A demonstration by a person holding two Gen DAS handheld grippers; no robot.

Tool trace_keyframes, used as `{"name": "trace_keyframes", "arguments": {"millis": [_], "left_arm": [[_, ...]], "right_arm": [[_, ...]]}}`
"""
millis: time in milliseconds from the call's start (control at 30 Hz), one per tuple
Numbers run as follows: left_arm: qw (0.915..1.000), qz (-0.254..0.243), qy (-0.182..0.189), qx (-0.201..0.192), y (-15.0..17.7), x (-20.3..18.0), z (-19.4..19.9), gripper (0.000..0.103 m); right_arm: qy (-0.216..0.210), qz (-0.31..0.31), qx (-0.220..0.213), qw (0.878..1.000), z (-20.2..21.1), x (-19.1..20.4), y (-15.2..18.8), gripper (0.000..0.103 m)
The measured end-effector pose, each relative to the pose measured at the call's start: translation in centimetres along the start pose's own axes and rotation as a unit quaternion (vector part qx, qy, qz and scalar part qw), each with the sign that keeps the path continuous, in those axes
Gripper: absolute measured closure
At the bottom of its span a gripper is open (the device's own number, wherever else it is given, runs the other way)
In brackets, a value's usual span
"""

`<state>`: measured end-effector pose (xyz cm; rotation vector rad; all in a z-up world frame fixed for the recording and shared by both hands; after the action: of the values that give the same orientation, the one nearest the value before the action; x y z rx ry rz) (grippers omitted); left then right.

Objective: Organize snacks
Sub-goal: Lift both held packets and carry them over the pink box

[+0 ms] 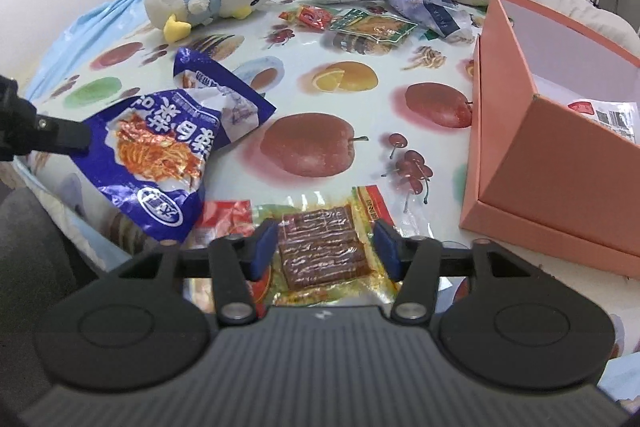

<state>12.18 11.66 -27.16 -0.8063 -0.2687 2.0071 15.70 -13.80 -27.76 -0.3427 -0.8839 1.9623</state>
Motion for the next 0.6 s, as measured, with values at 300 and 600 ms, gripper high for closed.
{"name": "trace_keyframes", "arguments": {"millis": [300, 600], "left_arm": [[0.9962, -0.064, -0.055, -0.019, -1.8, -2.1, -0.7, 0.019], [0.9903, -0.118, -0.070, -0.021, -3.1, -5.7, -3.4, 0.010]], "right_arm": [[-0.036, -0.007, -0.033, 0.999, 0.8, -0.7, 0.2, 0.028], [-0.047, -0.003, -0.028, 0.998, 0.3, -1.5, 0.6, 0.029]]}}
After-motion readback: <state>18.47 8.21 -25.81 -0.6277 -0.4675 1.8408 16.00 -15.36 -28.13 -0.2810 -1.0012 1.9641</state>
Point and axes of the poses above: each gripper's, at about its wrist camera, not at the fingertips, and z roughly against the way its jaws point, x to its left, y to its underside, the point moved 5 cm from there along -z, roughly the way its jaws point, and after that the axes turned 6 degrees about -y, right-handed, at the moved point
